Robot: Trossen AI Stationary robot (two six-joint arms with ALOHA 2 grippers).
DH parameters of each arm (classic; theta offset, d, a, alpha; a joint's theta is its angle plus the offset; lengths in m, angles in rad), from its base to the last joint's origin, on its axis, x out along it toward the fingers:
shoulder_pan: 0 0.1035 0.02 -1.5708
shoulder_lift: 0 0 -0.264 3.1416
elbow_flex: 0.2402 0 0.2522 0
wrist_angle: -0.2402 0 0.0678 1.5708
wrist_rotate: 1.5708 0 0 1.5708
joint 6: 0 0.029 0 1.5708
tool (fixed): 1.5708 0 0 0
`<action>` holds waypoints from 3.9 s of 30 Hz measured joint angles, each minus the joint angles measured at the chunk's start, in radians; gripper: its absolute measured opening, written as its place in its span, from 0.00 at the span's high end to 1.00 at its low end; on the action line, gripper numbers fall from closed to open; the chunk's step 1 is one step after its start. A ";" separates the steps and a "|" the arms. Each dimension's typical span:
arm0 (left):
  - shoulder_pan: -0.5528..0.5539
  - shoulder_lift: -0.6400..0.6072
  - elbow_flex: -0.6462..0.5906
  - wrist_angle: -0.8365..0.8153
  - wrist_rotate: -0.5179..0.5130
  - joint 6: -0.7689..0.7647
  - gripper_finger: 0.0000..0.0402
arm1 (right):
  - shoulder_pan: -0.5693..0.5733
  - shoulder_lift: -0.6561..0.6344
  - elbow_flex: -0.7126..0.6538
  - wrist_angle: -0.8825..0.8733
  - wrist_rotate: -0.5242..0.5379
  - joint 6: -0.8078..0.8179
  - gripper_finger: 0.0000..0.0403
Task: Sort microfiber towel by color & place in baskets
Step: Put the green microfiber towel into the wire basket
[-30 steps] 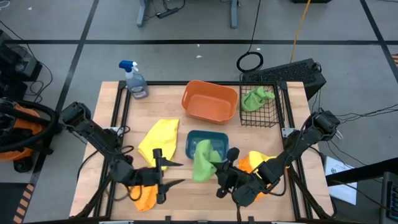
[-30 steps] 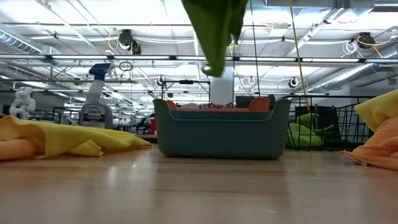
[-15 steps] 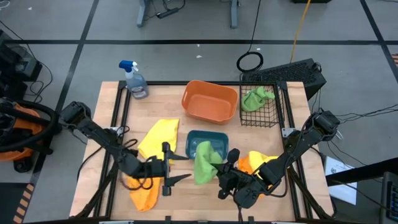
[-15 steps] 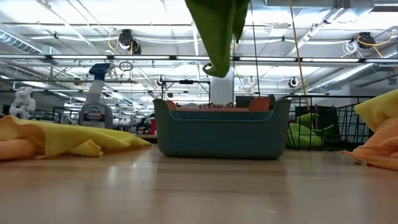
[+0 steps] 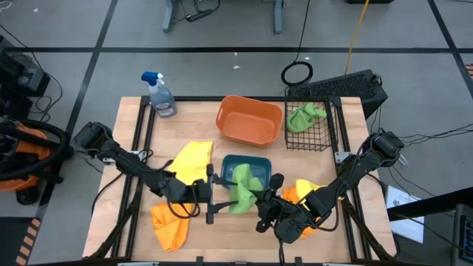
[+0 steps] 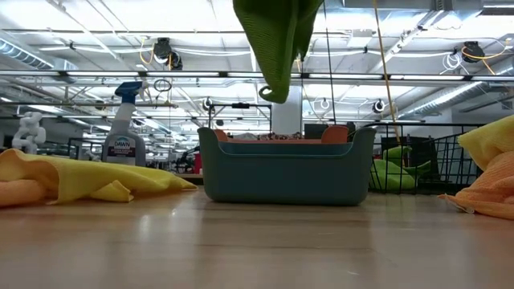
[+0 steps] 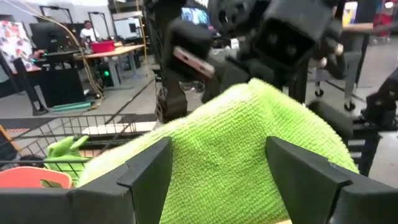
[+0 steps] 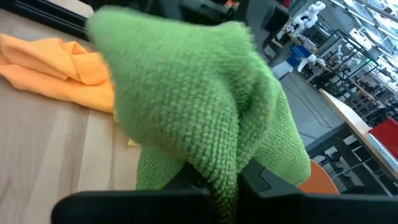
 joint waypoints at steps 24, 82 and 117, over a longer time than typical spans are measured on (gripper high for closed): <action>0.072 0.044 0.000 -0.112 0.048 0.038 0.35 | -0.024 0.002 0.000 0.116 -0.009 -0.007 0.97; 0.021 -0.022 0.048 -0.363 -0.109 0.105 0.95 | -0.092 0.064 0.001 0.249 -0.081 -0.099 0.28; -0.086 -0.023 0.050 -0.431 -0.042 0.083 0.30 | -0.065 0.033 0.000 0.146 -0.324 -0.007 0.91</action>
